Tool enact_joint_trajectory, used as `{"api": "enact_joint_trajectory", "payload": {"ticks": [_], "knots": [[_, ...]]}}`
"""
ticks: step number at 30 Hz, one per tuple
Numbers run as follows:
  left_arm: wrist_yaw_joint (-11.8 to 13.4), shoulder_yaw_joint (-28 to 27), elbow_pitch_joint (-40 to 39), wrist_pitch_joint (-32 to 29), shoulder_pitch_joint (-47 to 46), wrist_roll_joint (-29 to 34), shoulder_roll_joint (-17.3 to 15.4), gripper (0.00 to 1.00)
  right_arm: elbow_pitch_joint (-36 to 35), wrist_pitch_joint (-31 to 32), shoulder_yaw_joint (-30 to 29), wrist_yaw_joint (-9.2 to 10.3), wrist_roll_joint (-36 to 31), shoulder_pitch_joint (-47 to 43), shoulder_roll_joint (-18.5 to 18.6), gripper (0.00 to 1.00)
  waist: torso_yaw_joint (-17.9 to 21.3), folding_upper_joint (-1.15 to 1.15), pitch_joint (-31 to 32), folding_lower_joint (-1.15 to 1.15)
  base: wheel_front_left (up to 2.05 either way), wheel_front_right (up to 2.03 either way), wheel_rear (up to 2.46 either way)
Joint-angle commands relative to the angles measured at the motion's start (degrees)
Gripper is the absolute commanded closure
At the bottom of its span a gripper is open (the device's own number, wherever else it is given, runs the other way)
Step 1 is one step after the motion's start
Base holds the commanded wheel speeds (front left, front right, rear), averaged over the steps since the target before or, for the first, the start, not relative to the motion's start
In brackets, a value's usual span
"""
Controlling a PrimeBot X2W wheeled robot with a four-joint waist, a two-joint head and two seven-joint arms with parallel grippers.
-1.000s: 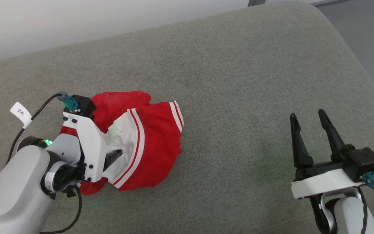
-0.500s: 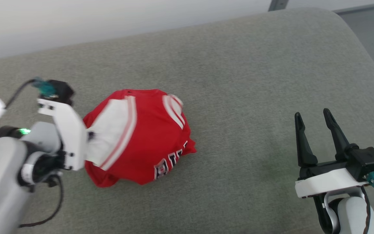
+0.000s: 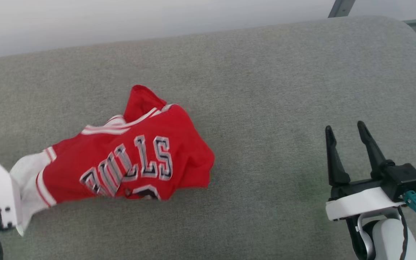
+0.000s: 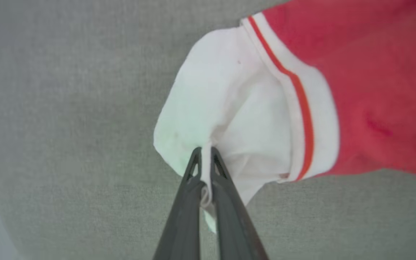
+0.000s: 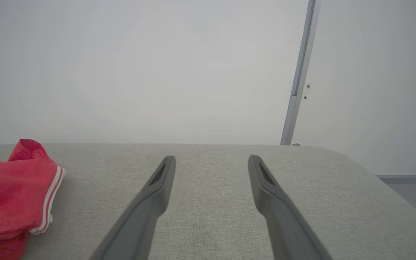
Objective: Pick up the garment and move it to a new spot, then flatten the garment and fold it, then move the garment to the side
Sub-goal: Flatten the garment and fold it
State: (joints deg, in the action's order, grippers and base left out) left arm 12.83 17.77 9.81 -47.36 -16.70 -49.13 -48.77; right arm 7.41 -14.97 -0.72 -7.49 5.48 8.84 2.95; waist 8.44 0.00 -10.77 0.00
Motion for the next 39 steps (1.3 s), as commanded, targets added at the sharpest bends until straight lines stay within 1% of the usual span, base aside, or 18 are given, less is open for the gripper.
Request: {"api": "enact_joint_trajectory", "payload": {"ticks": [1,4,7,8,9,10,11,14,19,26,32,36,39], "knots": [[0.4,0.0,1.5,0.2,1.7,-0.5,0.5,1.0,0.2,-0.3,0.3,0.0,-0.3,0.6,-0.1,0.0,-0.5,0.0,-0.2,0.0,0.0,0.0,0.0],[0.8,0.5,3.7,0.3,2.7,-0.6,1.2,1.0,0.7,-0.3,0.7,0.0,-0.2,0.9,0.0,0.0,-0.8,0.0,-0.4,0.0,0.0,0.0,0.0],[-0.3,1.5,6.4,0.8,2.8,-1.0,2.9,1.0,1.3,-0.3,1.4,0.0,0.0,1.2,-0.1,0.0,-1.3,0.0,-0.6,0.0,0.0,0.0,0.0],[-0.7,1.7,7.2,1.2,2.5,-1.2,3.7,0.97,1.6,-0.3,1.7,0.0,0.0,1.3,0.0,0.0,-1.5,0.0,-0.5,0.0,0.0,0.0,0.0],[-1.3,1.9,7.8,2.0,2.1,-1.0,4.2,0.71,1.8,-0.3,2.2,0.0,0.0,1.3,-0.1,0.0,-1.7,0.0,-0.5,0.0,0.0,0.0,0.0],[-1.7,2.0,8.4,3.1,1.7,-0.7,4.8,0.37,2.2,-0.3,2.8,0.0,0.1,1.3,0.0,0.0,-2.0,0.0,-0.3,0.0,0.0,0.0,0.0],[-1.9,1.9,8.9,4.0,1.4,-0.8,5.4,0.0,2.6,-0.3,3.2,0.0,0.1,1.3,0.3,0.0,-2.3,0.0,-0.1,0.0,0.0,0.0,0.0],[-2.6,1.4,9.5,6.7,0.6,-0.5,6.2,0.0,4.1,-0.3,4.8,0.0,0.7,1.1,1.2,0.0,-3.3,0.0,0.7,0.0,0.0,0.0,0.0],[-4.1,0.6,7.4,12.1,1.0,-0.1,7.2,0.0,6.3,1.4,8.3,0.0,2.8,1.9,2.9,0.0,-5.6,0.0,2.1,0.0,0.0,0.0,0.0],[-7.4,-0.2,1.5,24.4,3.5,2.2,9.3,0.0,8.9,6.9,13.7,0.0,7.1,4.1,6.0,0.0,-10.2,0.0,3.3,0.0,0.0,0.0,0.0],[-8.5,-0.2,-0.9,35.1,5.3,6.1,11.0,0.0,11.0,13.1,18.6,0.0,11.4,7.7,7.3,0.0,-14.5,0.0,3.4,0.0,0.0,0.0,0.0],[-8.6,-0.3,-1.7,42.5,6.5,7.7,12.9,0.0,12.2,17.2,22.1,0.0,14.9,10.3,8.1,0.0,-17.3,0.0,3.3,0.0,0.0,0.0,0.0],[-8.7,0.2,-1.7,46.5,7.6,9.1,14.4,0.0,14.1,21.1,24.4,0.0,16.8,12.1,9.3,0.0,-19.4,0.0,3.0,0.0,0.0,0.0,0.0]]}}
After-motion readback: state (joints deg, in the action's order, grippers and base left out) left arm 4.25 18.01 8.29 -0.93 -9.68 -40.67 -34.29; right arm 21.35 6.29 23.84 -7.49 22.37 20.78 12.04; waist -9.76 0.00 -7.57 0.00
